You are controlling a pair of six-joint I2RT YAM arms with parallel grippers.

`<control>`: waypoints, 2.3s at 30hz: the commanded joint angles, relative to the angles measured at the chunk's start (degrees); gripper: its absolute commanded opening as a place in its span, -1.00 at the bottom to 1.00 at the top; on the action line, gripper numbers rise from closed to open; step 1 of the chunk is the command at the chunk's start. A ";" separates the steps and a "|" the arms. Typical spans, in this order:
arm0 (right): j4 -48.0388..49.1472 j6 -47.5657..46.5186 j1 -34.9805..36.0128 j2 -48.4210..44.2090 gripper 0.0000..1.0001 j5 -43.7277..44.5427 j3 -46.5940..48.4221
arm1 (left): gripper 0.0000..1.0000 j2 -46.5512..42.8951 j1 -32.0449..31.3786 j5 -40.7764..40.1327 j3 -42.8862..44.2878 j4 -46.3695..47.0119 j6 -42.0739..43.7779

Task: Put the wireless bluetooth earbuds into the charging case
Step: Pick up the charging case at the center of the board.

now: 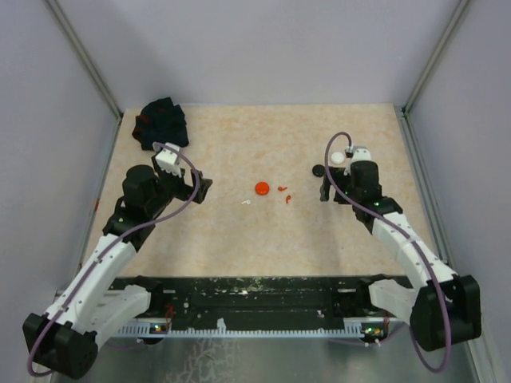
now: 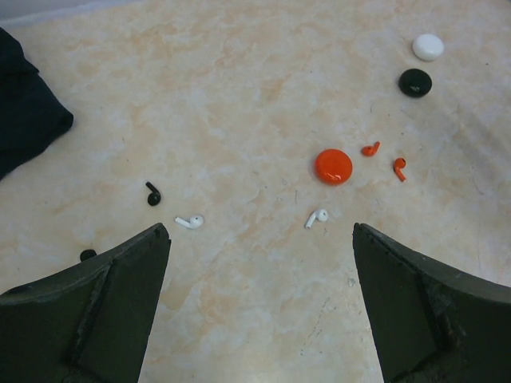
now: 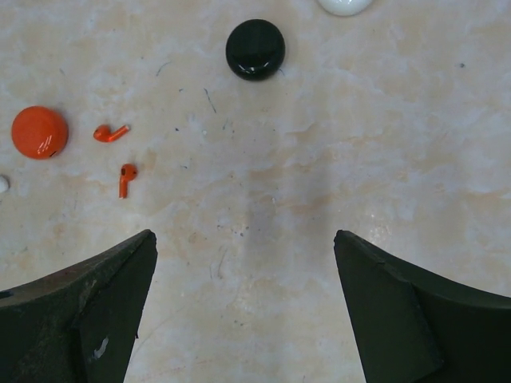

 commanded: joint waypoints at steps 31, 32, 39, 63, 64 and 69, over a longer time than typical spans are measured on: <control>9.70 1.28 -7.15 55.89 0.47 10.76 38.40 | 1.00 4.50 -0.23 -0.47 3.21 -4.79 1.41; 9.10 1.23 -7.19 56.64 0.45 10.80 39.12 | 1.00 4.55 -0.23 -0.35 3.21 -4.78 1.42; 7.01 0.76 -7.15 60.10 0.33 9.31 41.71 | 1.00 4.95 -0.21 -0.26 3.19 -4.79 1.44; 8.00 -12.47 -0.08 38.83 -0.13 2.05 29.95 | 1.00 6.88 -0.13 8.57 4.86 -4.76 -2.37; 8.06 -13.34 0.86 36.40 -0.13 1.13 28.73 | 1.00 7.47 -0.14 9.19 5.23 -4.97 -2.66; 7.32 -19.71 6.07 26.00 -0.13 -6.96 23.67 | 1.00 10.01 -0.09 12.55 7.39 -6.28 -2.81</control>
